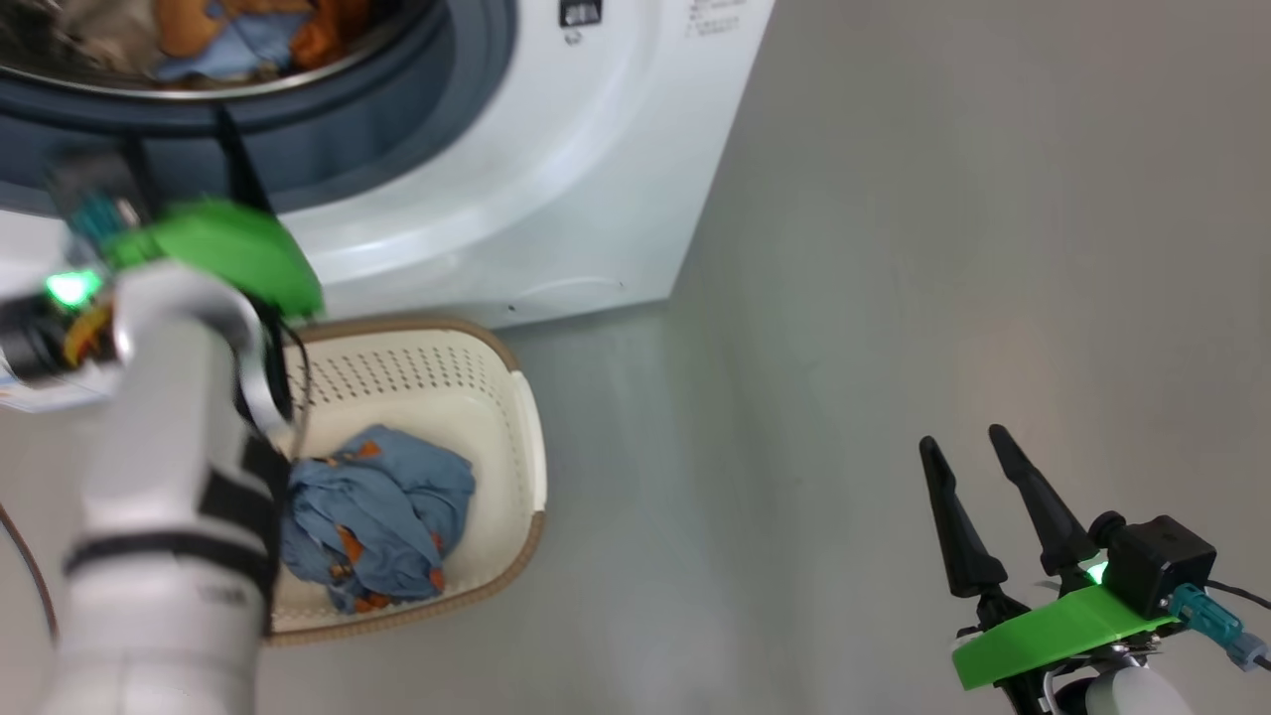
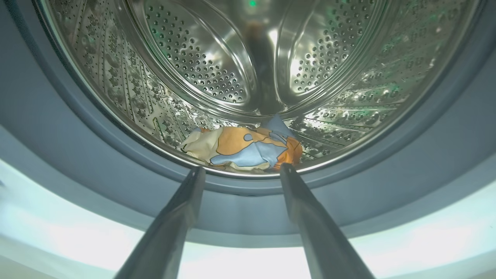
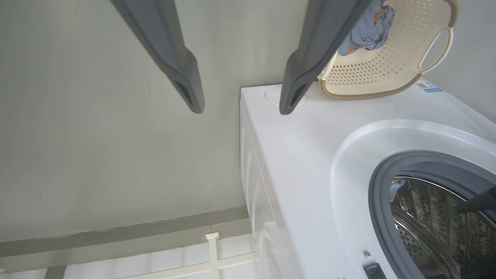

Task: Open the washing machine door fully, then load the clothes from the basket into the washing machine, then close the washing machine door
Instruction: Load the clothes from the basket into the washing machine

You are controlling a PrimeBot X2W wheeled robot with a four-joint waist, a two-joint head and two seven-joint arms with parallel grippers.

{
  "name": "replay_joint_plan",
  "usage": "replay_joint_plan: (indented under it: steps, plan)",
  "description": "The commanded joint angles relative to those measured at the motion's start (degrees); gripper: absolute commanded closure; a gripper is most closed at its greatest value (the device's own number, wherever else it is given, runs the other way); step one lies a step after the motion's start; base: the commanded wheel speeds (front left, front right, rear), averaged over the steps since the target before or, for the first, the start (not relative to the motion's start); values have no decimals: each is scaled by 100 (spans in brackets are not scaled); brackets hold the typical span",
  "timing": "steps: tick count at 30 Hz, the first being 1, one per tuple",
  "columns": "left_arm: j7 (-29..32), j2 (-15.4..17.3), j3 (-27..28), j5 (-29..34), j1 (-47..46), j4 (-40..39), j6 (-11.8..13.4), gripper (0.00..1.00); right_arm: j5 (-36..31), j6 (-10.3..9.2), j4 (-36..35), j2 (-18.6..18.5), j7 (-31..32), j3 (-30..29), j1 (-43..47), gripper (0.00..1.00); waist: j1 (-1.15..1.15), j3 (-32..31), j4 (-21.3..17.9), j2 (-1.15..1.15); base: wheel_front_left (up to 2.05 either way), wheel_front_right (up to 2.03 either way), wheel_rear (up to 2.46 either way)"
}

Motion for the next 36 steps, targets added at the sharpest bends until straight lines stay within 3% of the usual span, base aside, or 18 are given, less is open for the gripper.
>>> replay_joint_plan:
  steps: [1,7,14,21,36]
  plan:
    - [-36,152,65,35,213,-249,-27,0,-41,56,-143,-23,-28,85,58,0,0,-270,190,0,0,0,0]
    - [-36,44,-85,9,1515,-1417,-150,0,-143,56,-143,-2,-28,46,154,0,0,-589,312,0,0,0,0]
    - [-36,19,-619,-151,2895,-2668,88,0,-294,56,-175,-87,-28,-12,241,0,0,-976,487,0,0,0,0]
    - [-37,17,-838,-165,4026,-3469,506,0,-408,56,-158,-96,-28,-52,422,0,0,-1365,629,0,0,0,0]
    - [-37,16,-921,-129,5425,-4738,513,0,-646,56,-339,-112,-28,-173,729,0,0,-1770,729,0,0,0,0]
